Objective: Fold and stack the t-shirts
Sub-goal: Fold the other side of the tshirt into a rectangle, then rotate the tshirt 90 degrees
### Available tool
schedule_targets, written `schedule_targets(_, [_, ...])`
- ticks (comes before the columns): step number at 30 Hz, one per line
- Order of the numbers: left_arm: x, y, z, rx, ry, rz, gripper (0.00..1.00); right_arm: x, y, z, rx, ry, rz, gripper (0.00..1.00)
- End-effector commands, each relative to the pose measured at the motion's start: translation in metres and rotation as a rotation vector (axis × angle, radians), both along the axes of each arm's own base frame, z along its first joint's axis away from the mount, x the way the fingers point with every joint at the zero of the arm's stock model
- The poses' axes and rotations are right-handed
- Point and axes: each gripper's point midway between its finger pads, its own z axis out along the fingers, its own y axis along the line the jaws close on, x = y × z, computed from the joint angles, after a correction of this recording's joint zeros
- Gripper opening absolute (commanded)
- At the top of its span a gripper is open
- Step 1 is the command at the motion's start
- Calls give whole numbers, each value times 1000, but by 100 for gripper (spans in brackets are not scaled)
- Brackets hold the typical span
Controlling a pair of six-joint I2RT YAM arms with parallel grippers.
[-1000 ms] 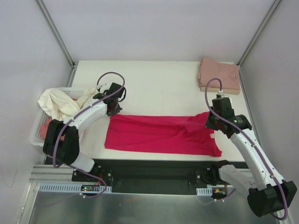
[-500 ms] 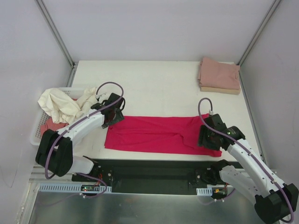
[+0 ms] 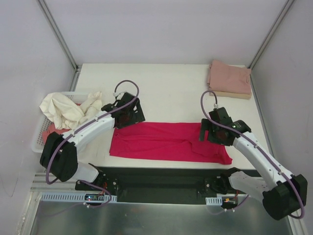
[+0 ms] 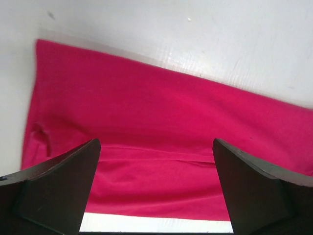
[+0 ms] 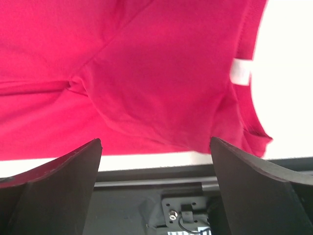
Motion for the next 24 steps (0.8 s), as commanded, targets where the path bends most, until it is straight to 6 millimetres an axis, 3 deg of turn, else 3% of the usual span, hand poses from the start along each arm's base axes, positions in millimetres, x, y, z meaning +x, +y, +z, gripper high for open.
schedule_targets(1, [1,-33,-21,-59,86,-121,99,29,19,-4,51,-10,-29,97])
schedule_targets(7, [-17,-21,-61,-1,192,-114,99,27,29,-61,75,175,-82,97])
schedule_targets(13, [-45,-3,-84,26,257,-73,99,41,40,-98,54,304,-89,97])
schedule_targets(15, [-51,2,-85,26,256,-54,99,57,56,-97,103,304,-64,97])
schedule_targets(16, [-57,6,-90,30,268,-35,99,58,58,-108,94,340,-64,97])
schedule_targets(18, [-62,10,-91,26,265,-15,99,84,70,-103,107,319,-50,97])
schedule_targets(20, [-69,11,-93,4,273,2,99,100,77,-116,99,357,-33,97])
schedule_targets(21, [-71,11,-94,-5,276,12,99,127,90,-104,120,314,-20,97])
schedule_targets(22, [-76,13,-97,-12,286,40,99,133,92,-120,103,353,-19,97])
schedule_targets(23, [-76,13,-95,-29,271,54,99,143,97,-121,109,359,-12,97])
schedule_targets(24, [-77,12,-94,-42,270,69,99,172,111,-105,138,316,4,97])
